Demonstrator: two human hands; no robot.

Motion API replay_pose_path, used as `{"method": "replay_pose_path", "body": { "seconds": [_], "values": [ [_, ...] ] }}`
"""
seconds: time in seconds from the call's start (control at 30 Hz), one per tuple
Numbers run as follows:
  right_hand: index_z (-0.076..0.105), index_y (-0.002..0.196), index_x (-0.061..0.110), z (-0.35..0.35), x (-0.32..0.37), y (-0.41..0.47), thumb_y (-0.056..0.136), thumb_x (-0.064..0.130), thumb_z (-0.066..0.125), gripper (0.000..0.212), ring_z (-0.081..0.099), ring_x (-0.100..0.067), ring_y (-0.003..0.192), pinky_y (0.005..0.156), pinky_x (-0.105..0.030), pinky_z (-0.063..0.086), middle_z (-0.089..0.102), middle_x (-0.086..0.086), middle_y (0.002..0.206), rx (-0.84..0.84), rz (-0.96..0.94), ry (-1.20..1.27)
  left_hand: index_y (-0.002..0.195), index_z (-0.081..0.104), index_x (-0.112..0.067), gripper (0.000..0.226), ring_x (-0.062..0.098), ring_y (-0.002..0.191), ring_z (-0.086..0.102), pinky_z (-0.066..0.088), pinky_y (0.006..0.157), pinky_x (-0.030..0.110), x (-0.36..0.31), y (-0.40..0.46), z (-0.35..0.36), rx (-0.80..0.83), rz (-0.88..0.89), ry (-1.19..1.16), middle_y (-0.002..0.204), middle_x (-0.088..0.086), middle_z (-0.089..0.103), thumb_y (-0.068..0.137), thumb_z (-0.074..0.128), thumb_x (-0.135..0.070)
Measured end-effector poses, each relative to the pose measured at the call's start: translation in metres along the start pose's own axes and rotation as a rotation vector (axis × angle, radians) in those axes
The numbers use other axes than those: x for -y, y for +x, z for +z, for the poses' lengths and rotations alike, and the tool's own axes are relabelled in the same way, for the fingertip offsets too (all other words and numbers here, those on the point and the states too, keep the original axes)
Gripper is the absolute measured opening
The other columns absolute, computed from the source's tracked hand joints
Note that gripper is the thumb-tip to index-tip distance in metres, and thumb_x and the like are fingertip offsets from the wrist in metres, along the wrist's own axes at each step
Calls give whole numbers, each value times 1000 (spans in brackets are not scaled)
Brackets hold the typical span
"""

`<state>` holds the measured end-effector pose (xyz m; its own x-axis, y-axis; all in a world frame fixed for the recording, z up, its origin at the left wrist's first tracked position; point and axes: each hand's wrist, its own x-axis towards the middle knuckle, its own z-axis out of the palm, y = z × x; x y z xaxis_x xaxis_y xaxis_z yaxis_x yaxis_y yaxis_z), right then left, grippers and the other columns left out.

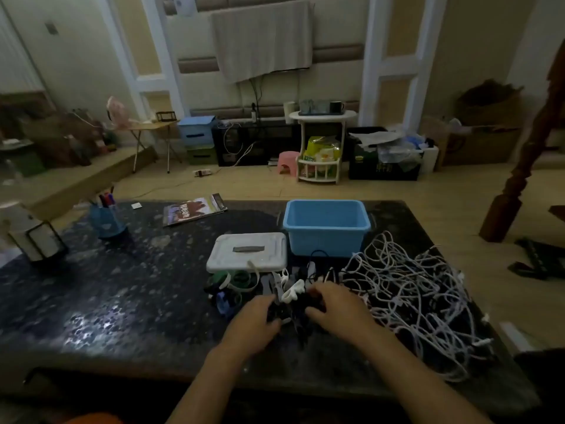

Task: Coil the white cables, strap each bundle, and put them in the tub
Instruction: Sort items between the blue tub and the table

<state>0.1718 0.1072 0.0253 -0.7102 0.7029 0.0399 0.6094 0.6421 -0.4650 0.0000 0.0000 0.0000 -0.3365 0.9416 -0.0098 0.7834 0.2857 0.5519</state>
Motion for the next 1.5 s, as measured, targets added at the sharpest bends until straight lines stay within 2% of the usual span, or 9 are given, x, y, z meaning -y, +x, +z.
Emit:
{"method": "replay_pose_path", "body": {
  "seconds": [0.33, 0.43, 0.63, 0.77, 0.9, 1.07, 1.2, 1.3, 1.5],
  "values": [
    [51, 127, 28, 50, -19, 35, 85, 56, 64, 52, 57, -20, 114, 87, -34, 47, 58, 2, 124, 185, 18, -170, 129, 50, -28, 38, 20, 116, 48, 49, 90, 37, 26, 48, 36, 99, -24, 348, 124, -2, 49, 93, 61, -32],
    [48, 131, 27, 63, -17, 36, 84, 58, 65, 59, 51, -21, 118, 88, -35, 45, 51, 1, 128, 227, 7, -217, 130, 50, -28, 39, 21, 114, 47, 49, 89, 36, 30, 48, 42, 92, -31, 357, 125, -3, 47, 93, 58, -23],
    [45, 132, 26, 64, -19, 38, 85, 44, 65, 54, 55, -22, 111, 80, -31, 46, 48, 0, 126, 226, 21, -145, 124, 52, -30, 29, 19, 109, 53, 51, 88, 35, 34, 44, 44, 69, -68, 242, 121, -3, 46, 96, 56, -36],
    [50, 132, 33, 47, -26, 43, 82, 35, 68, 54, 60, -16, 105, 82, -23, 49, 48, 4, 123, 129, 75, 125, 128, 55, -24, 32, 18, 102, 56, 48, 90, 31, 35, 46, 33, 47, -99, 79, 116, -3, 43, 97, 53, -22],
    [64, 126, 30, 25, -35, 50, 89, 26, 71, 38, 64, -2, 96, 81, -10, 48, 65, 12, 110, -48, 91, 387, 121, 61, -19, 23, 13, 90, 53, 38, 76, 25, 28, 48, 9, -43, -53, -19, 103, -1, 50, 100, 52, -17],
    [65, 123, 26, 7, -41, 57, 98, 19, 62, 26, 71, -4, 84, 79, -33, 60, 73, 9, 95, -263, 171, 690, 103, 66, -40, 32, 6, 68, 66, 54, 65, 28, -4, 70, -39, -242, -26, -327, 81, -9, 70, 96, 60, -9],
    [63, 119, 30, -4, -43, 63, 103, 16, 53, 23, 71, -5, 83, 74, -31, 60, 72, 11, 101, -365, 201, 835, 118, 70, -25, 29, 11, 89, 63, 54, 84, 31, -38, 138, -58, -293, 94, -204, 102, -8, 66, 92, 67, -15],
    [62, 122, 27, -10, -50, 68, 104, 16, 50, 24, 73, -8, 82, 70, -28, 60, 71, 8, 105, -401, 232, 930, 118, 71, -18, 28, 12, 91, 58, 41, 81, 21, -66, 193, -60, -261, 165, -58, 103, -3, 65, 90, 68, -14],
    [61, 119, 28, -25, -79, 79, 104, 21, 52, 19, 73, -9, 82, 76, -34, 61, 73, 3, 100, -482, 330, 1043, 119, 71, -16, 29, 20, 102, 65, 53, 89, 33, -66, 262, -31, -145, 132, 75, 119, 4, 70, 91, 67, -22]
  ]
}}
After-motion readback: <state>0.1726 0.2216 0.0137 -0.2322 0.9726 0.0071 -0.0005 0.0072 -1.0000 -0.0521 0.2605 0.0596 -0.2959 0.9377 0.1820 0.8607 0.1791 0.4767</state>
